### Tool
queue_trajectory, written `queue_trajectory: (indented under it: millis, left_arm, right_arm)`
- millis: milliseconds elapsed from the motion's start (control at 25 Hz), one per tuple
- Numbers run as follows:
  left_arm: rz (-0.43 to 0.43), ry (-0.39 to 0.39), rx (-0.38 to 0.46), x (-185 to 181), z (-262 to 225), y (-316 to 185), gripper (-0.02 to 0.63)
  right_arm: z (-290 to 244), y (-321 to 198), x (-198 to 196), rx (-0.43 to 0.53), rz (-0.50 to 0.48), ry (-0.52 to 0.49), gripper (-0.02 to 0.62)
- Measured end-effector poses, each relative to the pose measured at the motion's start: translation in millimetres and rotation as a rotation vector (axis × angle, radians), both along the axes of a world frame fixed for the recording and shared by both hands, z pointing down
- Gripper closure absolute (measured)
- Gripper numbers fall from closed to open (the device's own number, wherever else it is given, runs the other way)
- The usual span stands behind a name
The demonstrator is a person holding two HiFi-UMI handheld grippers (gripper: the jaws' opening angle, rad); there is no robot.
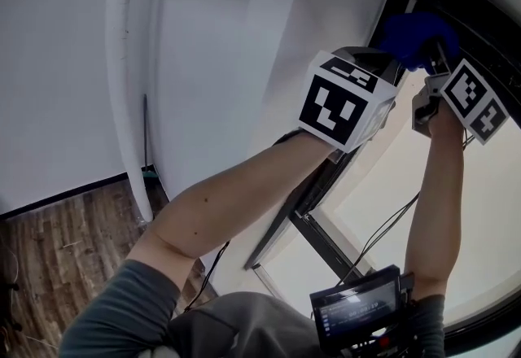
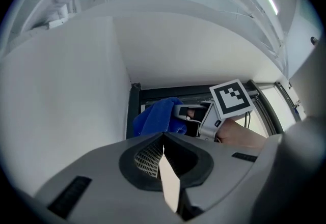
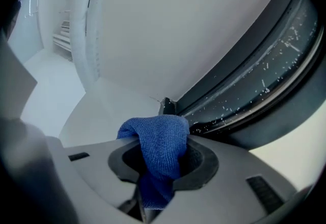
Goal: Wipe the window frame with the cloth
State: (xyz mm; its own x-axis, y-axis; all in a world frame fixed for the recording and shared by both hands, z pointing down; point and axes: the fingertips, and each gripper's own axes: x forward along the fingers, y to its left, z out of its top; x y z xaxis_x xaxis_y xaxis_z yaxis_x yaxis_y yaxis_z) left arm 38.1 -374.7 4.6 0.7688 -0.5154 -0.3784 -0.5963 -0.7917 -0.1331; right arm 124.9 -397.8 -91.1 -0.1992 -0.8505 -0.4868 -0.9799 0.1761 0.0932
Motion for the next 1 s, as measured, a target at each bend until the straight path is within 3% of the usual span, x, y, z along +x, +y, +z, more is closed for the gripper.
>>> queue_trajectory:
  millis: [200, 400, 560, 1000]
  left_arm:
    - [-0.004, -0.010, 0.040, 1, 8, 8, 0.597]
    - [0.056, 0.009, 0.052, 4, 27, 30, 0.597]
    - [0.065, 0.003, 0.050, 0, 53, 42, 0.597]
    - [0.137, -0.049, 0.011, 35, 148, 95, 0.597]
  right_arm:
    - [24, 18, -1, 0.006, -0.006, 0.043, 0.477]
    - [58, 41, 2, -0.004, -0.024, 0.055, 0.477]
    - [98, 55, 6, -0.063, -0.018, 0.065, 0.477]
    - [205, 130, 55, -0.199, 0.059, 0.042, 0.477]
